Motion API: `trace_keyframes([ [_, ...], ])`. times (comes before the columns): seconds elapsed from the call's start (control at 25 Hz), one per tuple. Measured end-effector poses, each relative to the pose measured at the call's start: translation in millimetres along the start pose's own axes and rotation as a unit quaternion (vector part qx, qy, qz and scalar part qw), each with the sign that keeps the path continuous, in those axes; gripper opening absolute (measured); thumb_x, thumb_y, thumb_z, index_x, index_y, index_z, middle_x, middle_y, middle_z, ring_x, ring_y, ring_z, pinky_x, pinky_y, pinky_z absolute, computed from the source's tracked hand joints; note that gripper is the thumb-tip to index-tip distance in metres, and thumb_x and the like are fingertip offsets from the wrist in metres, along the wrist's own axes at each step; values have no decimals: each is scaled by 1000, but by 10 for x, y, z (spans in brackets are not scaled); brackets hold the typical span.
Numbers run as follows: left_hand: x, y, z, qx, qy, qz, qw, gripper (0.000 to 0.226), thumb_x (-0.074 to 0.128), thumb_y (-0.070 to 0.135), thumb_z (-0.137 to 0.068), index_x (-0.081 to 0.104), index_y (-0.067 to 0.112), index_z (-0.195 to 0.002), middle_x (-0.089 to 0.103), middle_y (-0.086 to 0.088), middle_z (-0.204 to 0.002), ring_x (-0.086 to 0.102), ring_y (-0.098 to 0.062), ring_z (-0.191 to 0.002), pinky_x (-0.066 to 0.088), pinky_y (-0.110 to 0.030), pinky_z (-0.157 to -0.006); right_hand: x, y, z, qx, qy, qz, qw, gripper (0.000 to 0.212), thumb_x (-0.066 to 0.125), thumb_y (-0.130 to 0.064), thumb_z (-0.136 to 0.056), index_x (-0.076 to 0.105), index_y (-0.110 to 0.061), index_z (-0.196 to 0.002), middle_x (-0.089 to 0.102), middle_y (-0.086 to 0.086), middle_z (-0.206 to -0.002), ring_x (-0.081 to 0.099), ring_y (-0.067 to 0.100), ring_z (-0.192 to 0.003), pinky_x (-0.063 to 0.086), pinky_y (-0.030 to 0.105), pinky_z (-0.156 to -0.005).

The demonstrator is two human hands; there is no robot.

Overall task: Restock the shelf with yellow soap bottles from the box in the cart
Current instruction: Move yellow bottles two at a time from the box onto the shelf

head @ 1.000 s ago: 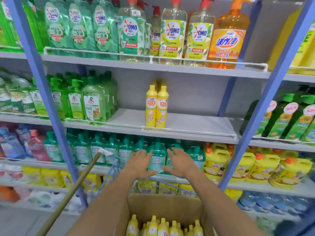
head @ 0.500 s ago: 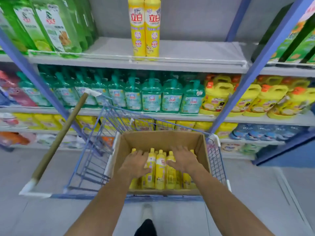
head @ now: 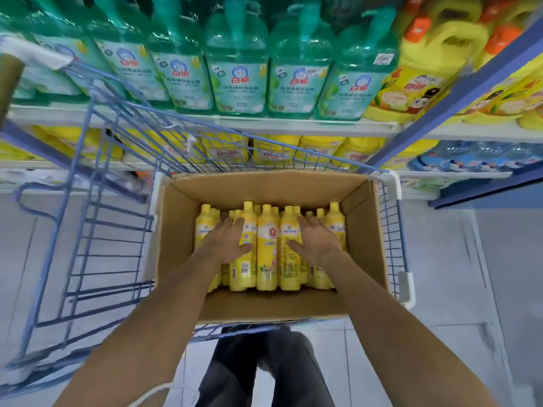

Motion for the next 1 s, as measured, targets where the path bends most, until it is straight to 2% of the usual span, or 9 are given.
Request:
trace_keyframes([
  [0.12, 211, -168, -466, -56, 3, 97, 994, 65, 67, 47, -91, 40, 8, -137, 45, -19, -140, 47, -37, -126, 47, -46, -96, 199, 36, -428, 3, -1, -28, 1000, 74, 52, -53, -100, 26, -12, -157, 27, 13, -162, 25, 35, -150, 40, 51, -113],
  [0.24, 391, -232, -772, -112, 35, 159, 980, 63, 73, 42, -87, 43, 5, -128, 51, -20, -135, 52, -39, -122, 45, -43, -93, 390, 91, -836, 24, 13, -100, 995, 62, 59, -47, -98, 43, -7, -142, 41, 17, -147, 44, 38, -136, 46, 46, -102],
  [0.44, 553, -289, -952, -190, 69, 195, 960, 61, 75, 43, -83, 47, 8, -126, 62, -15, -123, 59, -38, -116, 45, -37, -85, 553, 202, -1124, 70, 35, -167, 983, 61, 74, -42, -88, 55, -4, -132, 52, 18, -136, 52, 37, -126, 48, 41, -96],
  [0.52, 627, -391, -1029, -216, 47, 230, 948, 67, 78, 49, -75, 54, 11, -125, 64, -9, -120, 61, -32, -116, 45, -31, -83, 566, 252, -1209, 77, 19, -187, 979, 63, 79, -45, -81, 61, -4, -126, 58, 18, -130, 54, 36, -124, 48, 39, -95],
  [0.6, 662, -498, -1034, -240, 27, 283, 928, 86, 83, 56, -61, 55, 14, -130, 67, -3, -118, 63, -27, -114, 51, -31, -89, 614, 284, -1278, 78, -25, -195, 977, 68, 83, -51, -75, 65, -7, -123, 64, 14, -126, 57, 32, -121, 47, 33, -90],
  [0.68, 660, -506, -965, -249, 33, 329, 910, 101, 88, 52, -53, 50, 15, -139, 68, -1, -121, 64, -27, -113, 53, -37, -96, 638, 265, -1269, 70, -58, -214, 973, 73, 86, -52, -71, 65, -9, -126, 67, 6, -123, 61, 25, -115, 44, 26, -83],
  [0.8, 645, -430, -781, -236, 70, 385, 889, 89, 89, 45, -45, 56, 18, -123, 67, 2, -107, 63, -28, -109, 51, -47, -100, 600, 208, -1126, 70, -54, -298, 950, 67, 89, -37, -73, 59, -10, -126, 65, 0, -116, 59, 16, -108, 44, 26, -85],
  [0.88, 586, -370, -663, -211, 86, 406, 885, 83, 89, 43, -40, 60, 17, -113, 69, 4, -97, 67, -25, -102, 54, -46, -94, 524, 165, -997, 51, -43, -334, 940, 70, 93, -34, -69, 60, -12, -127, 66, -2, -117, 61, 14, -107, 45, 25, -84],
  [1.0, 294, -238, -478, -167, 94, 439, 878, 71, 96, 22, -52, 61, 13, -114, 72, -4, -98, 69, -22, -92, 56, -32, -76, 155, 65, -802, 0, -17, -337, 941, 77, 95, -40, -62, 64, -14, -127, 69, 0, -122, 63, 19, -113, 48, 27, -88],
])
Point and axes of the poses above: each hand's wrist, its own z-axis away from the middle knuckle, its own x-axis out of the palm, y = z × x, the point moved 8 cm from there along -z, towards the middle knuckle
